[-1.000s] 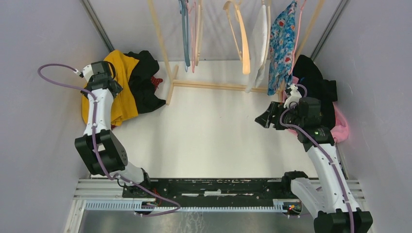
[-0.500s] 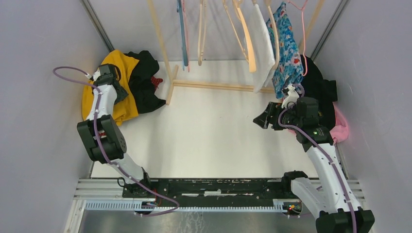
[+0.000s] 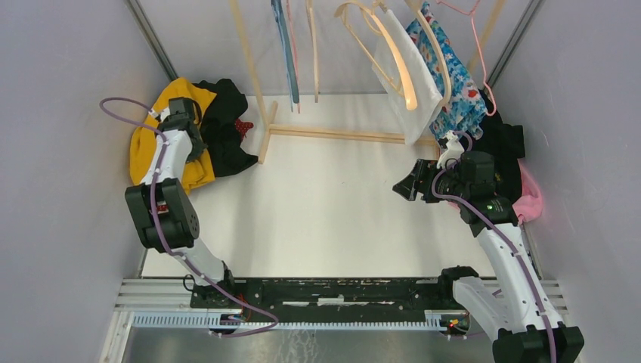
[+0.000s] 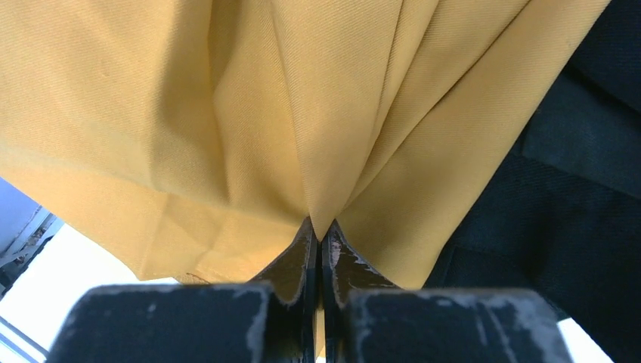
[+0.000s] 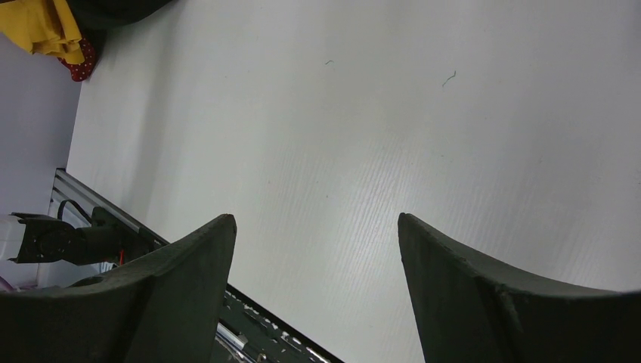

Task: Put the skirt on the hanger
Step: Move the skirt to the center of the board.

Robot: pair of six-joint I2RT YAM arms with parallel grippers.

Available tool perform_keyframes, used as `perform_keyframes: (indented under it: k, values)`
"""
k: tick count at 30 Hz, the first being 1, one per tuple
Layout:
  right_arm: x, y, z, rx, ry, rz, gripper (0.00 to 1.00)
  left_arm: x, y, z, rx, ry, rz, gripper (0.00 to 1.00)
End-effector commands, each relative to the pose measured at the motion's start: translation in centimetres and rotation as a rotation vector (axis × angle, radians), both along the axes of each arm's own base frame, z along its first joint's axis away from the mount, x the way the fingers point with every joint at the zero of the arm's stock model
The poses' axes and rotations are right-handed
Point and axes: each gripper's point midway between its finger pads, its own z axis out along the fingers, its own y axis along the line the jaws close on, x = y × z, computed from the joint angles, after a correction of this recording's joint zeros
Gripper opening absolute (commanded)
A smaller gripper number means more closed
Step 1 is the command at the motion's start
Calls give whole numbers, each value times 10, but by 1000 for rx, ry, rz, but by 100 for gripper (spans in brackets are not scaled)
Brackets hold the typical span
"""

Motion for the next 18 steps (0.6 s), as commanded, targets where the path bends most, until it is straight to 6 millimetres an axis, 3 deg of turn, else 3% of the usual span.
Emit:
perform_keyframes:
  k: [1,4,8,14,18]
  values:
    - [7,3,18,6,-71,10,84,3,-6,61,9,-123,-76,3]
    - [6,3,21,9,-78,9,83,-1,-33,103,-70,-212,-198,3]
    - [5,3,32,11,-97,7,83,-21,-91,152,-244,-353,-431,3]
    - [-4,5,48,26,-134,17,83,-76,-162,183,-432,-492,-623,3]
    - [-10,6,55,32,-148,35,83,-113,-215,218,-578,-595,-760,3]
